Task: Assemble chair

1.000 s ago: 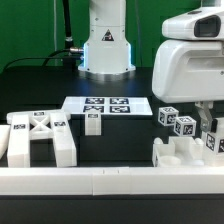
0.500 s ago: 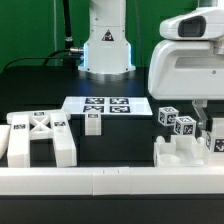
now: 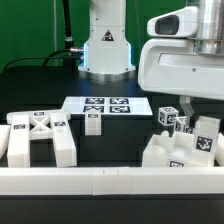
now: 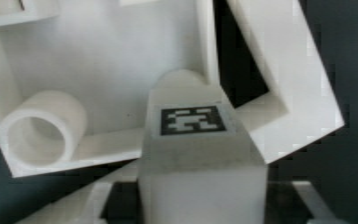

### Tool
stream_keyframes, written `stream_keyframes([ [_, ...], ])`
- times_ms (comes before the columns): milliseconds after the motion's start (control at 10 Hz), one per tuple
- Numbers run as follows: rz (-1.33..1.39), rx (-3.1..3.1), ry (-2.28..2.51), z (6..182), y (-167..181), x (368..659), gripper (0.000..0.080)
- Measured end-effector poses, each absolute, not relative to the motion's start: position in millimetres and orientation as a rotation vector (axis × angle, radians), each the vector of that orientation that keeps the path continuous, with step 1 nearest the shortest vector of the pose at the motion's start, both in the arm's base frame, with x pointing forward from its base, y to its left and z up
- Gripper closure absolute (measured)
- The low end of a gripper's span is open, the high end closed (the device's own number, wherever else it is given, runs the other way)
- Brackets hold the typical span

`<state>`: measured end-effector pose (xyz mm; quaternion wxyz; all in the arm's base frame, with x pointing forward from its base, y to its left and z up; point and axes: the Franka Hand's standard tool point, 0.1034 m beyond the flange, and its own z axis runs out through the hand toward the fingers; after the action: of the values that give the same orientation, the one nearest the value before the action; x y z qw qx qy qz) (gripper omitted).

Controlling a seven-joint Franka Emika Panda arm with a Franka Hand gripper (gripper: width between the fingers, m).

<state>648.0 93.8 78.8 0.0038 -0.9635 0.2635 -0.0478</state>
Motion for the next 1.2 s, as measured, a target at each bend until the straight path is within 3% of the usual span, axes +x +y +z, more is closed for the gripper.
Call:
stream_keyframes([
  [100,-0.149,-3.020,0.823,77.9,95,648,0.0446],
  [200,-0.149,-3.020,0.822,78.2,95,648,0.0258],
  [300,-0.153,-3.036,0.747,87.2,90,647,0.0258],
  [400,-0.155,-3.045,0.689,103.6,80,643,0.0172],
  [600,-0.148,-3.058,0.621,132.1,47,637,0.0154],
  [1000,-0.152,-3.060,0.631,131.7,39,638,0.0150],
  [1200,-0.154,-3.070,0.615,119.2,40,639,0.0150],
])
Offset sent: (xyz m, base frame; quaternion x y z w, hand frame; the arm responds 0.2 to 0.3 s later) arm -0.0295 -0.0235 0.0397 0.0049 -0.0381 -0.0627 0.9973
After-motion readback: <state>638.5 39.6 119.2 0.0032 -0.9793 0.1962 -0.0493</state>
